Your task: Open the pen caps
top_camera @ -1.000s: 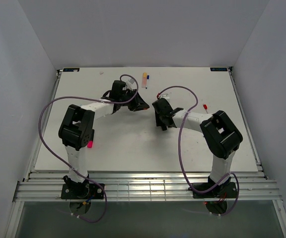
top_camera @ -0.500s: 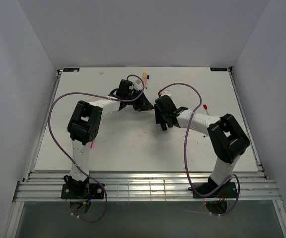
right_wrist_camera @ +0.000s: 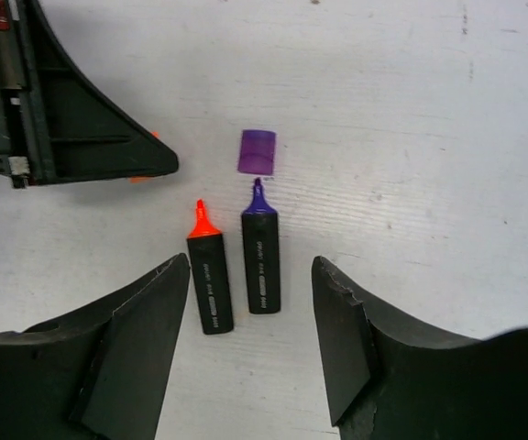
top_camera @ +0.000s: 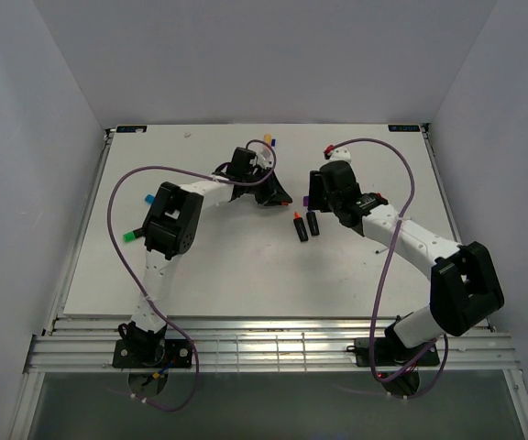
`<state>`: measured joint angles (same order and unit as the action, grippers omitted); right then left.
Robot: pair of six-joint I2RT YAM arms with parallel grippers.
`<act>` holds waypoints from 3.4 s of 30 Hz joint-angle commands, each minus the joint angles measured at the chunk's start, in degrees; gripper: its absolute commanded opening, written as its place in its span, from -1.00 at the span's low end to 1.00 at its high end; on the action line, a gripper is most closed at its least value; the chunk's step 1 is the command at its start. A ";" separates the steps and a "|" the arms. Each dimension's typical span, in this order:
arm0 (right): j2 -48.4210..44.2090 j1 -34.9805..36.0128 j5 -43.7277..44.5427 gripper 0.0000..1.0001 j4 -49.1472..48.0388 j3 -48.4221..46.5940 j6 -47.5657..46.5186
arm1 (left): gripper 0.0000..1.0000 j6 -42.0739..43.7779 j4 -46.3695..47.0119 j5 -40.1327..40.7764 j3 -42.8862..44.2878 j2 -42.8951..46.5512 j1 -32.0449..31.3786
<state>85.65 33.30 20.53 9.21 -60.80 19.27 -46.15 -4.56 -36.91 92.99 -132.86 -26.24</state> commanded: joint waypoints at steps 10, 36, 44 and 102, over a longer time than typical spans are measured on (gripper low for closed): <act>-2.59 -3.59 -1.90 0.24 0.98 3.58 -0.19 | -0.07 -0.17 -1.42 -1.07 3.87 -1.88 -0.83; 9.35 -3.68 -6.12 0.24 -0.51 -6.43 -2.30 | 0.21 5.72 -1.85 7.36 -6.76 16.04 3.21; 26.73 -3.77 -8.49 0.35 5.72 -28.74 -3.89 | 0.28 8.62 -3.36 13.78 -12.74 27.29 4.18; 7.25 -14.14 -12.97 0.75 -0.07 -6.88 -4.94 | 0.41 35.43 7.81 26.62 31.20 -17.34 5.94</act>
<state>95.20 19.49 8.38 11.81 -68.12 14.76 -9.80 2.72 -9.67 121.45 -150.45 -20.34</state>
